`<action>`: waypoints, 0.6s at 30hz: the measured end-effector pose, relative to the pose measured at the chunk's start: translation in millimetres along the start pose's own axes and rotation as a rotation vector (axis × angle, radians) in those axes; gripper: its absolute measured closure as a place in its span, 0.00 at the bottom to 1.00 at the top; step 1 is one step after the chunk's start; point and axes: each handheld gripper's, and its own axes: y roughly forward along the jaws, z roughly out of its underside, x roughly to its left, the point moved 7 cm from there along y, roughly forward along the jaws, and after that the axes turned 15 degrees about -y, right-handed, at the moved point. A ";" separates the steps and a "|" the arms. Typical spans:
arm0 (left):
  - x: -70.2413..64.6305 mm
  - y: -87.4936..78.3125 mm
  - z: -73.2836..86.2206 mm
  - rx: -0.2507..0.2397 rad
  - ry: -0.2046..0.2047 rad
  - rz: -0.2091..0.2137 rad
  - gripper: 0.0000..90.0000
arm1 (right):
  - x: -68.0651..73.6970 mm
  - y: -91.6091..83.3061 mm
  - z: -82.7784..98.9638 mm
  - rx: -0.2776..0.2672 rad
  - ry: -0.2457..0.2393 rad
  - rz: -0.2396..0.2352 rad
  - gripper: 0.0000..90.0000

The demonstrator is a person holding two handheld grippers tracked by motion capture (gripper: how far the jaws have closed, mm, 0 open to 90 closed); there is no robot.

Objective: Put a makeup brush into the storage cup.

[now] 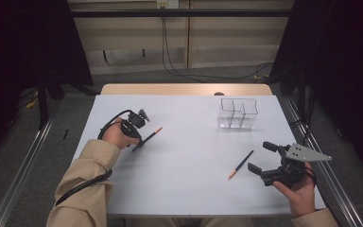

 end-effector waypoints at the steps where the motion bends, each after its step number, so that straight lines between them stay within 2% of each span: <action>1: -0.5 0.2 0.0 0.001 -0.006 0.003 0.92 | 0.0 0.0 0.0 0.000 0.000 0.000 0.00; 3: -0.7 0.6 -0.1 0.007 -0.002 0.004 0.94 | 0.0 0.1 -0.2 -0.001 0.000 0.001 0.00; 16: 0.0 0.0 -1.1 0.020 -0.010 0.007 0.95 | 1.1 2.5 0.2 0.004 -0.002 -0.006 0.00; 18: 0.0 0.0 -1.3 0.018 -0.021 0.007 0.95 | 1.1 2.5 0.1 0.004 -0.003 -0.007 0.00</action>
